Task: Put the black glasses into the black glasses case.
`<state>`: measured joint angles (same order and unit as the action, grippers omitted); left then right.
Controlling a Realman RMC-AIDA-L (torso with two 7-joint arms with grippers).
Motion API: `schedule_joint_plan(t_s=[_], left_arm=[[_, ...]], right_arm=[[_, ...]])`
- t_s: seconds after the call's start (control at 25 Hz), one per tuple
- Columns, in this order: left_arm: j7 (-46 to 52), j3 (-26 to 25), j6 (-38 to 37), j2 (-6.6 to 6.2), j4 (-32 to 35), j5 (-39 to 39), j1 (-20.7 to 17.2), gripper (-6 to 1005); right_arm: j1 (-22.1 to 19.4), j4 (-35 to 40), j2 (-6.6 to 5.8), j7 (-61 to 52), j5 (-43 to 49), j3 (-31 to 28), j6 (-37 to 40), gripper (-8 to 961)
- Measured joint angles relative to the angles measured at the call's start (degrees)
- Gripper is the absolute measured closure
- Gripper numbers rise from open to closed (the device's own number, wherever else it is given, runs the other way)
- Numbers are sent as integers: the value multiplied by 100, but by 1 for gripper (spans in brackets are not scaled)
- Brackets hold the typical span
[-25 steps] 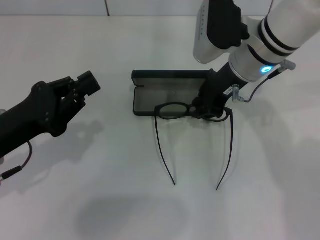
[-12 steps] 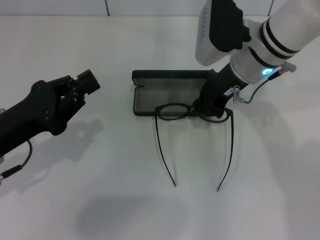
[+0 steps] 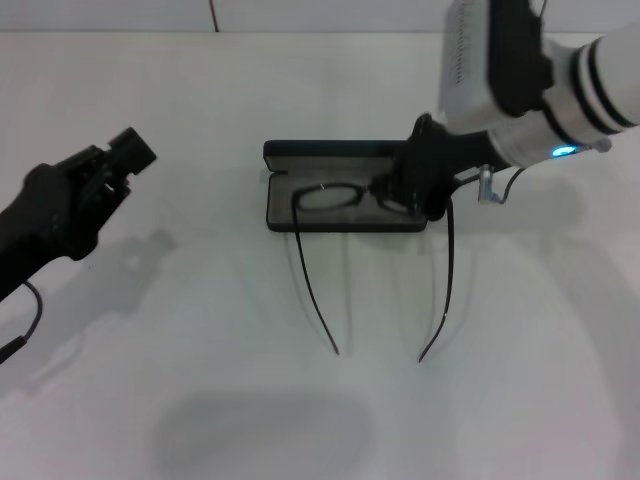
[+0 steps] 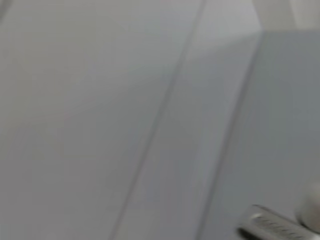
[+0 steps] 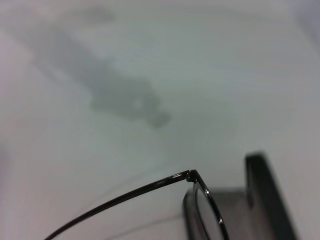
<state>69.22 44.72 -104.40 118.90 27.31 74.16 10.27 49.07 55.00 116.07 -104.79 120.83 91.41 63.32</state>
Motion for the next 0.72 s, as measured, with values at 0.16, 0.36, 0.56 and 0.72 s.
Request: schedule_joint_plan(t_s=[0.16,0.36,0.56,0.72], left_arm=[[-225,-164,-284,30,-70,26,-93,893],[-408,-97,-1069,62,-70,49,144,934],[-440,549,-1212,76,-74,1,607,955],[-546,945,-1215,85,-187,0,1028,956]], right_arm=[[-721,614,-8,522,-1126,-349,-37,936],[-1552,910,-29,1588,-2791,-749,249,935],[-1919,677,-49,2189,-3838,-1113,668,936],[-1743,253,-27,2280,-3907,-1243,865,936]])
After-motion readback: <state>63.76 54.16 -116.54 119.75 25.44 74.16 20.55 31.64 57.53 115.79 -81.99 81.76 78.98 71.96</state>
